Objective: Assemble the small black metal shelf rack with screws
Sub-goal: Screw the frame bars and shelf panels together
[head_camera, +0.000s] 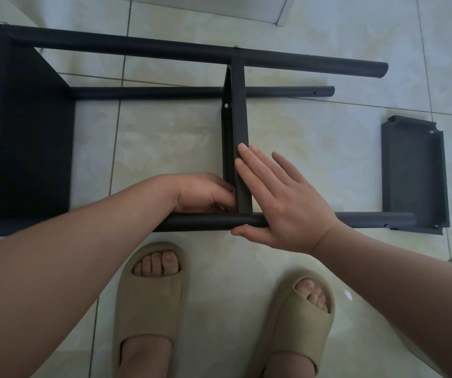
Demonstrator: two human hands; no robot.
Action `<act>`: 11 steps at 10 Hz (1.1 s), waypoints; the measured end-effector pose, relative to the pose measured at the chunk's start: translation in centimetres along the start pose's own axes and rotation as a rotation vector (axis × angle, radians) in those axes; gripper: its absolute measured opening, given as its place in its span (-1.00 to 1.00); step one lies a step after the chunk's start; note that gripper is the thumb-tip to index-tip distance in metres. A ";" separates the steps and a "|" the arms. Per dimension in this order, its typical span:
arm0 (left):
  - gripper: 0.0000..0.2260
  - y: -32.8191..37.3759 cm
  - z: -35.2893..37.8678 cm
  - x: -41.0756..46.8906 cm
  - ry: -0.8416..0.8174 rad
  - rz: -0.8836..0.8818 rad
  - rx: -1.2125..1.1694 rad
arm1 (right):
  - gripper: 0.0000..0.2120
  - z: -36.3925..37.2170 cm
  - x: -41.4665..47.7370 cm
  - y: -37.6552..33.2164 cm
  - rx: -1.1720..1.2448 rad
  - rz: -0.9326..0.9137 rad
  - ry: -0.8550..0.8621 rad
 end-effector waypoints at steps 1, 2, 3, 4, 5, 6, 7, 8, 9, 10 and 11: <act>-0.91 -0.1 -0.3 0.0 0.007 0.011 -0.008 | -0.09 0.0 0.0 0.0 0.003 0.000 0.002; -0.86 0.1 -0.2 -0.1 -0.023 0.017 -0.039 | -0.09 0.0 0.0 0.0 0.007 0.001 -0.001; -0.89 0.4 0.3 -0.2 -0.075 0.025 -0.077 | -0.10 0.0 0.0 0.1 0.009 0.002 0.001; -0.84 0.4 0.3 -0.2 -0.075 0.018 -0.102 | -0.09 0.0 0.0 0.0 0.010 0.002 -0.001; -0.86 0.2 0.3 -0.1 -0.058 0.016 -0.044 | -0.09 0.0 0.0 0.0 0.011 0.003 -0.004; -0.85 0.0 0.0 0.0 0.002 0.007 -0.003 | -0.09 0.0 0.0 0.1 0.009 0.004 -0.003; -0.89 0.1 -0.1 0.0 -0.005 0.015 -0.015 | -0.09 0.0 0.0 0.1 0.007 0.005 -0.001; -0.90 0.4 0.2 -0.2 -0.066 0.037 -0.073 | -0.09 0.0 -0.1 0.0 0.008 0.005 -0.003; -0.84 0.7 0.4 -0.5 -0.100 0.044 -0.105 | -0.09 0.0 0.0 0.0 0.004 0.005 -0.005; -0.84 0.7 0.6 -0.7 -0.105 0.037 -0.112 | -0.09 0.0 0.0 0.1 0.007 0.004 -0.001; -0.90 0.5 0.4 -0.5 -0.047 0.028 -0.063 | -0.09 0.0 0.0 0.0 0.007 0.003 0.001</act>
Point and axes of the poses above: each hand's wrist, its own x-axis towards the middle knuckle, its own z-axis out of the palm, y = z × x, the point moved 6 cm from there along x, towards the middle knuckle, and after that the axes turned 14 degrees about -z, right-handed, at the moved point
